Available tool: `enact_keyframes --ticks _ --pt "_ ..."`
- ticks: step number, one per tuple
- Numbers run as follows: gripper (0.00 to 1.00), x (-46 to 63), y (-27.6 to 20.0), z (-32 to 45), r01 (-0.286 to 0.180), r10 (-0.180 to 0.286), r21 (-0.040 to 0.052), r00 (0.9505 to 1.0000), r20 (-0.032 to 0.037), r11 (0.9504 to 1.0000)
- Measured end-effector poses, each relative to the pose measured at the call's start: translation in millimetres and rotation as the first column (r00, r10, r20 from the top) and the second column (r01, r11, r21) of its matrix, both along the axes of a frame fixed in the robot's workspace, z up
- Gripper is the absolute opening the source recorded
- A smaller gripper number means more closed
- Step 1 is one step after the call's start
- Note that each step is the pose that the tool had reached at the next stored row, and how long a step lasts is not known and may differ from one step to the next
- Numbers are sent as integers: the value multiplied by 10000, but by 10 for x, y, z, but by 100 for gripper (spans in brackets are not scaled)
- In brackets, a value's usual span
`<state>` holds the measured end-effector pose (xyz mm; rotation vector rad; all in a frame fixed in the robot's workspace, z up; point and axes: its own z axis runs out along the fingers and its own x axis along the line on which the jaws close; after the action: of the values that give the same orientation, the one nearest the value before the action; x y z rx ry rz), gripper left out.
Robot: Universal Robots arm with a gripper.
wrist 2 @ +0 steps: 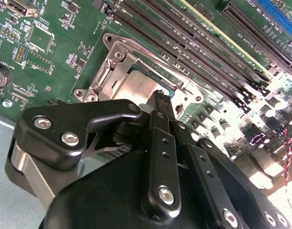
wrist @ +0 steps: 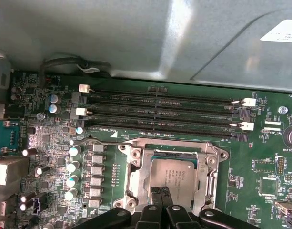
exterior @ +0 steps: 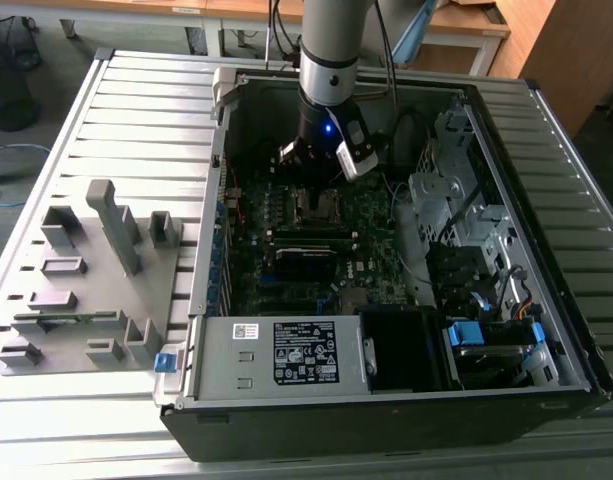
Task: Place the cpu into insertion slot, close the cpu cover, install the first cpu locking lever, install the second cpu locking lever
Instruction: 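Close the cpu cover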
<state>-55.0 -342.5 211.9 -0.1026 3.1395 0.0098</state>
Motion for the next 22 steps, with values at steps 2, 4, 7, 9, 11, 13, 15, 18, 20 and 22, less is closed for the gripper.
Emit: enact_keyframes --ticks 2,4,7,9,11,13,15,18,20,22 --pt "10 0 0 0 -1 1 0 10000 0 10000" --pt "10 -10 0 -2 1 -1 1 10000 0 10000" --pt "10 -32 0 -7 1 -1 3 10000 1 10000" --pt "10 -47 0 -10 1 -1 3 10000 1 10000" --pt "10 -61 1 -13 4 -4 1 10000 -1 10000" --pt "10 -69 4 -15 14 -14 1 10000 -1 10000" --pt "10 -71 5 -17 20 -20 3 10000 0 10000" --pt "10 -74 7 -22 25 -25 9 10000 0 10000" --pt "10 -74 9 -24 25 -25 14 10000 1 10000" --pt "10 -77 18 -27 25 -25 17 10000 1 10000"
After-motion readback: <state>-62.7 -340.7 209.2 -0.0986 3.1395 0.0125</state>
